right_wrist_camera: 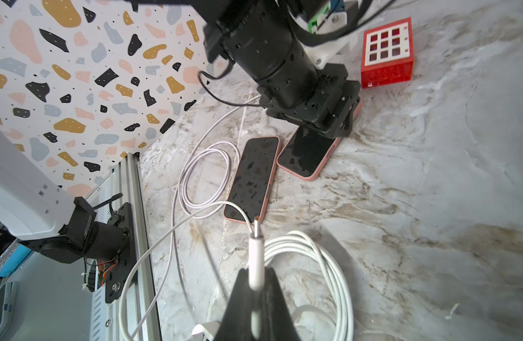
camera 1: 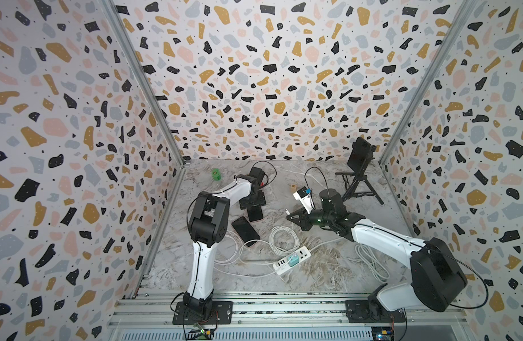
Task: Plug the charging cable into the phone
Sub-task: Pick up the phone at the center of the board, then insert the charging cable into the phone.
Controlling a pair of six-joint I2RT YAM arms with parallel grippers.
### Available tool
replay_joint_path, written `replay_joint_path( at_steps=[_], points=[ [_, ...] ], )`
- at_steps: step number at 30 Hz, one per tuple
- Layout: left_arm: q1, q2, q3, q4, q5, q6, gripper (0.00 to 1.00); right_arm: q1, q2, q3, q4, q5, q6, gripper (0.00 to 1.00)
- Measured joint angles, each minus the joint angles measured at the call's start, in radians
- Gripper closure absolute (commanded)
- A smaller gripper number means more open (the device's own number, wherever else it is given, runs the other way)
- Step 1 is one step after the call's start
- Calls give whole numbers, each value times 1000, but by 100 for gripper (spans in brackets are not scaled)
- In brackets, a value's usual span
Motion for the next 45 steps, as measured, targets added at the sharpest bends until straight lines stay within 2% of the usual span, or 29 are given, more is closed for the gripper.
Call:
replay_joint_path(
  at_steps=[5,12,20,26,45],
  points=[
    [17,-57,8,-54,138,-41,26,18,117,71,-9,-8,57,100],
    [55,-159,3,-32,356,-139,27,46,194,89,27,-29,127,100],
    [65,-195,-103,45,489,-249,26,60,234,89,85,-39,182,100],
    [64,-195,-146,79,531,-297,26,60,255,91,128,-41,219,100],
    [65,-212,-167,132,536,-327,26,68,286,64,260,-49,306,100]
  ],
)
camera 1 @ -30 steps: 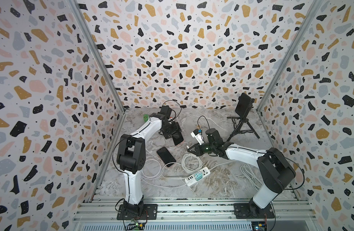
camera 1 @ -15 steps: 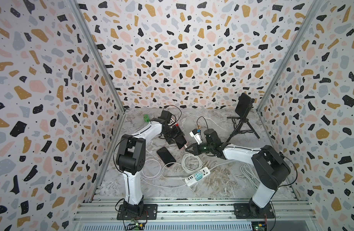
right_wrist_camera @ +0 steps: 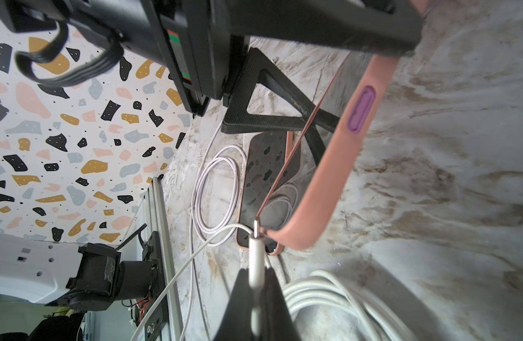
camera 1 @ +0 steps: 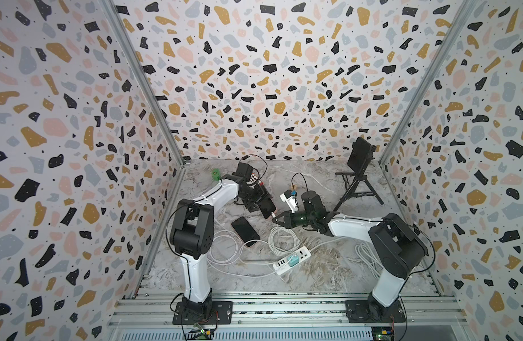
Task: Plug the charging cable into the phone
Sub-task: Insert the charging cable into the phone.
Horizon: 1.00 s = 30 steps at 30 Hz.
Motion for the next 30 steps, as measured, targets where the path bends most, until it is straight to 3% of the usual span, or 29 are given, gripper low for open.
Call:
replay_joint_path(
  at_steps=[30],
  points=[
    [0,0,-13,31,-9,-1,25,15,7,-51,70,7,48,100]
  ],
)
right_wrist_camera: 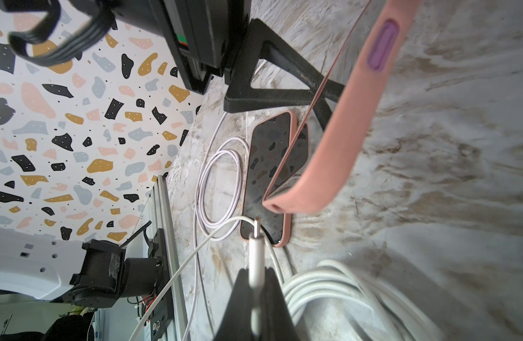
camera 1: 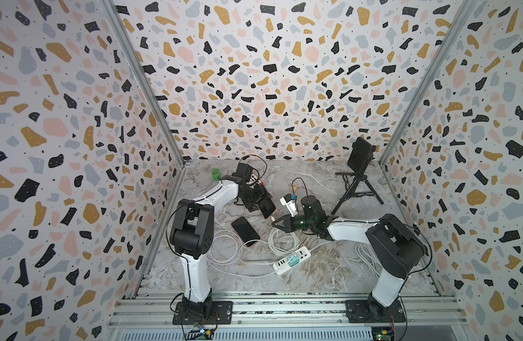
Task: Plug the charging cable into the phone
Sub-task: Insert the charging cable into the phone.
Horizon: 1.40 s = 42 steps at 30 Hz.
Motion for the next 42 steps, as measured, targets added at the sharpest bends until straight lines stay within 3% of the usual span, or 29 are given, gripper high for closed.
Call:
replay_joint_path(
  at_steps=[42],
  points=[
    [0,-38,-64,69,-6,-23,26,-1,17,5,-27,79,68,100]
  ],
)
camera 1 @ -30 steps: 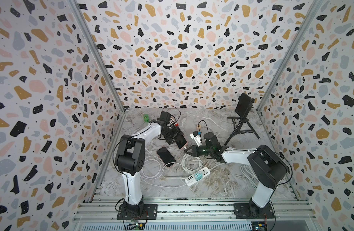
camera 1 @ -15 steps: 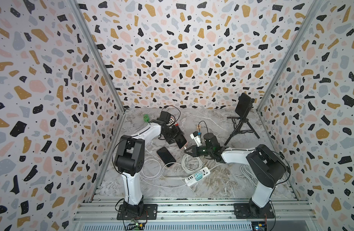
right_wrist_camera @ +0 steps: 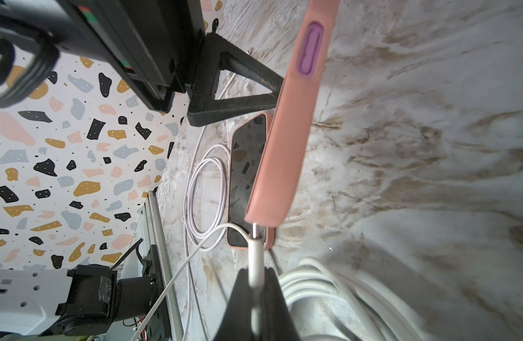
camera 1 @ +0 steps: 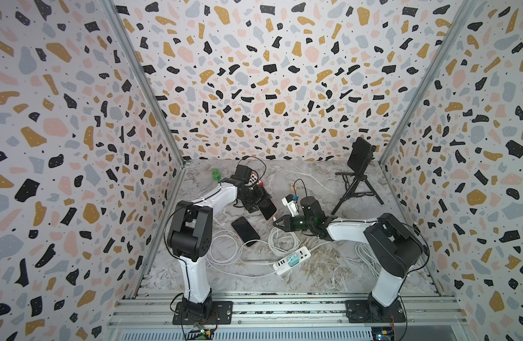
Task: Plug the charging cable into the phone
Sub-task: Insert the charging cable into the phone.
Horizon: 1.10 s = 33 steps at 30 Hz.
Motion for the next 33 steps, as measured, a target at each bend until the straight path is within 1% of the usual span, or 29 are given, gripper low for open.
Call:
replay_joint_path(
  at_steps=[10,14,22,33],
  points=[
    [-1,-5,-4,34,-19,2,27,0,11,74,-116,19,-5,100],
    [-1,-8,-13,49,-31,11,27,0,23,125,-202,24,-34,100],
    [-1,-35,-31,67,-39,26,27,0,24,179,-309,45,-98,100],
    [-1,-41,-39,72,-24,34,27,-2,24,190,-343,92,-139,100]
  ],
)
